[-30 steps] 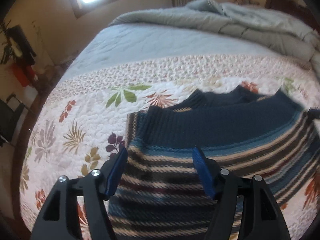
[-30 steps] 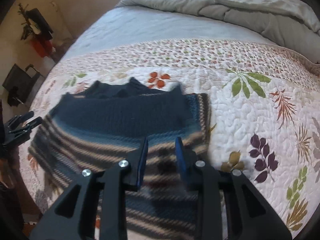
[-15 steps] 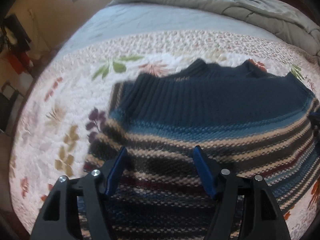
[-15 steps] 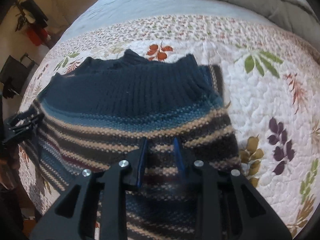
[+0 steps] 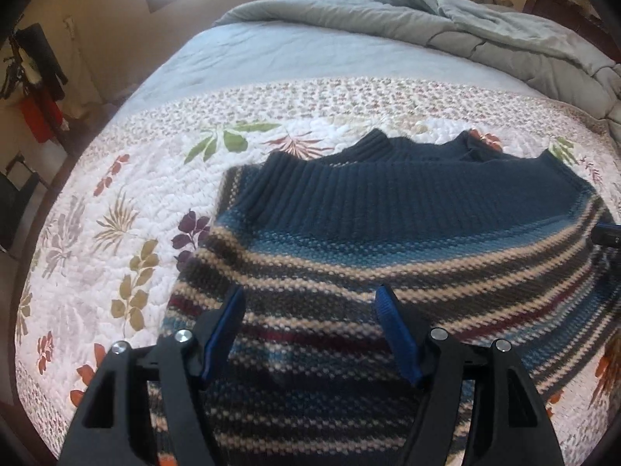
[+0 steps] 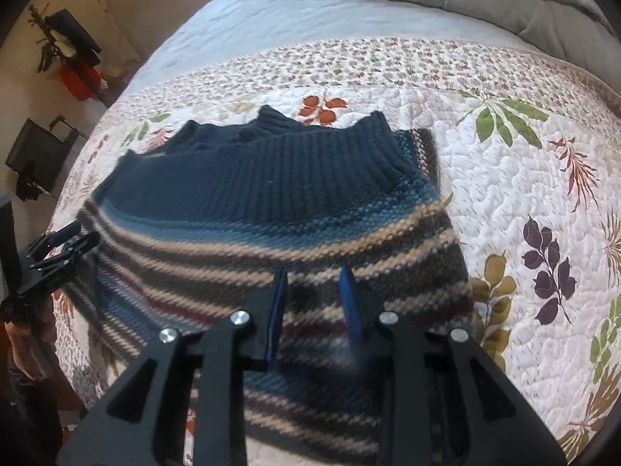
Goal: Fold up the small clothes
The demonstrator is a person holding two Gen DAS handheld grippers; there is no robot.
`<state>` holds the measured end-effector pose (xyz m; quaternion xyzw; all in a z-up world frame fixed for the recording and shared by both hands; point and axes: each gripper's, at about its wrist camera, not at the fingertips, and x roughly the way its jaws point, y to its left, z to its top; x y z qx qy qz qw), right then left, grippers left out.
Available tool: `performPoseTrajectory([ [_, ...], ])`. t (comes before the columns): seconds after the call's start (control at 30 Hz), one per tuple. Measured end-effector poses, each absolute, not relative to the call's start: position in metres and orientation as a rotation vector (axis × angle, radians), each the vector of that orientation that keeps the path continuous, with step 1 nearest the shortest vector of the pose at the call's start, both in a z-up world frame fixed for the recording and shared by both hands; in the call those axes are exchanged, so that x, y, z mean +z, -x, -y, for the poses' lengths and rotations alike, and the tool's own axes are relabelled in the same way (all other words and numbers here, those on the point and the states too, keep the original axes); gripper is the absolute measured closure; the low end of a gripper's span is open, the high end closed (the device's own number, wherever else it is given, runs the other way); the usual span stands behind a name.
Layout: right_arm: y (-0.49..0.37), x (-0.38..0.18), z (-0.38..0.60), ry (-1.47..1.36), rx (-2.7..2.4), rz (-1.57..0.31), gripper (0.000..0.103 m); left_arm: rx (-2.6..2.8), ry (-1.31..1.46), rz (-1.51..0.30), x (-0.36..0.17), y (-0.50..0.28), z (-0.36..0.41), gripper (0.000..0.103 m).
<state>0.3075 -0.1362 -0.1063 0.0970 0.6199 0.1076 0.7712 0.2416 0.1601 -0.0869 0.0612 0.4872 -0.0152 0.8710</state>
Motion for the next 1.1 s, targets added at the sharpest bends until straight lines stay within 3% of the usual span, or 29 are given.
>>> performPoseTrajectory([
  [0.3, -0.3, -0.107, 0.13, -0.193, 0.239, -1.357, 0.074, -0.05, -0.137, -0.969, -0.073, -0.226, -0.149, 0.033],
  [0.5, -0.301, -0.109, 0.128, -0.193, 0.235, -1.364, 0.073, -0.051, -0.145, -0.969, -0.075, -0.225, -0.147, 0.024],
  [0.8, -0.303, -0.119, 0.132, -0.192, 0.216, -1.377, 0.075, -0.029, -0.101, -1.048, -0.103, -0.235, -0.164, 0.021],
  [0.93, -0.304, -0.132, 0.141, -0.228, 0.217, -1.399, 0.075, -0.033, -0.089, -1.071, -0.117, -0.241, -0.174, 0.011],
  [1.1, -0.306, -0.137, 0.146, -0.266, 0.219, -1.409, 0.076, -0.042, -0.072, -1.078, -0.12, -0.242, -0.178, 0.01],
])
